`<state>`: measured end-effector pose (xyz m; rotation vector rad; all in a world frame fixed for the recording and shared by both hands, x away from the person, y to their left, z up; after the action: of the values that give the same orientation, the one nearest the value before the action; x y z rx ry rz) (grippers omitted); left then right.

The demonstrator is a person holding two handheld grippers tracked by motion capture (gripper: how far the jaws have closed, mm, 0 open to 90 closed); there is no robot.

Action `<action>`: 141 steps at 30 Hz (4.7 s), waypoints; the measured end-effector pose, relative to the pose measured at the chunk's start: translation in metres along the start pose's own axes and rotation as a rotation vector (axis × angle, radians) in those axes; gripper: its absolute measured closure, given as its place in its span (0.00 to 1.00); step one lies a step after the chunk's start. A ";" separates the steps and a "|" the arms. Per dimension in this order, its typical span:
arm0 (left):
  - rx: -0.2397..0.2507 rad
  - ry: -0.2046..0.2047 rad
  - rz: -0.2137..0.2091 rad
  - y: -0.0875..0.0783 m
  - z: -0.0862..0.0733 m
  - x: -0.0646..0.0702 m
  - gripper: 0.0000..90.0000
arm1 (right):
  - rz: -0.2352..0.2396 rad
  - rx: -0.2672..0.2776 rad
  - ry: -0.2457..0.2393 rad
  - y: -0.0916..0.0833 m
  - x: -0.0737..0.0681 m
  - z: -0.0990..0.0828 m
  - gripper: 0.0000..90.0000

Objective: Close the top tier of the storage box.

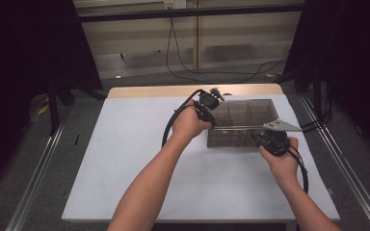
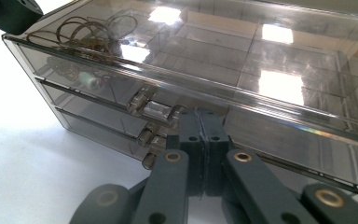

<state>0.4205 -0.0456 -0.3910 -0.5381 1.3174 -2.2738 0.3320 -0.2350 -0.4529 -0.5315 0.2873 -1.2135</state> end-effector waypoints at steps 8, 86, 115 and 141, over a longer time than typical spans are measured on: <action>0.002 -0.007 0.001 0.000 0.000 -0.001 1.00 | 0.000 -0.006 -0.004 0.000 0.001 -0.001 0.97; 0.163 -0.059 0.028 -0.041 -0.104 -0.031 0.14 | 0.114 -0.093 -0.003 -0.038 -0.010 -0.038 0.24; 0.195 -0.105 0.033 -0.038 -0.148 -0.046 0.13 | 0.107 -0.094 -0.004 -0.041 -0.006 -0.043 0.21; 0.211 -0.157 0.033 -0.035 -0.185 -0.060 0.12 | 0.101 -0.097 -0.011 -0.042 -0.003 -0.046 0.21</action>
<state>0.3634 0.1331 -0.4528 -0.6019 0.9904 -2.2584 0.2747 -0.2529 -0.4693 -0.6008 0.3613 -1.1022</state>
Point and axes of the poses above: each handheld gripper's, and its own axes: y roughly forward along the jaws, z roughly out of its top, x roughly to its right, the point moved 4 cm from there along y, roughly forward along the jaws, and after that the axes turned 5 degrees about -y, right-handed, at the moved point
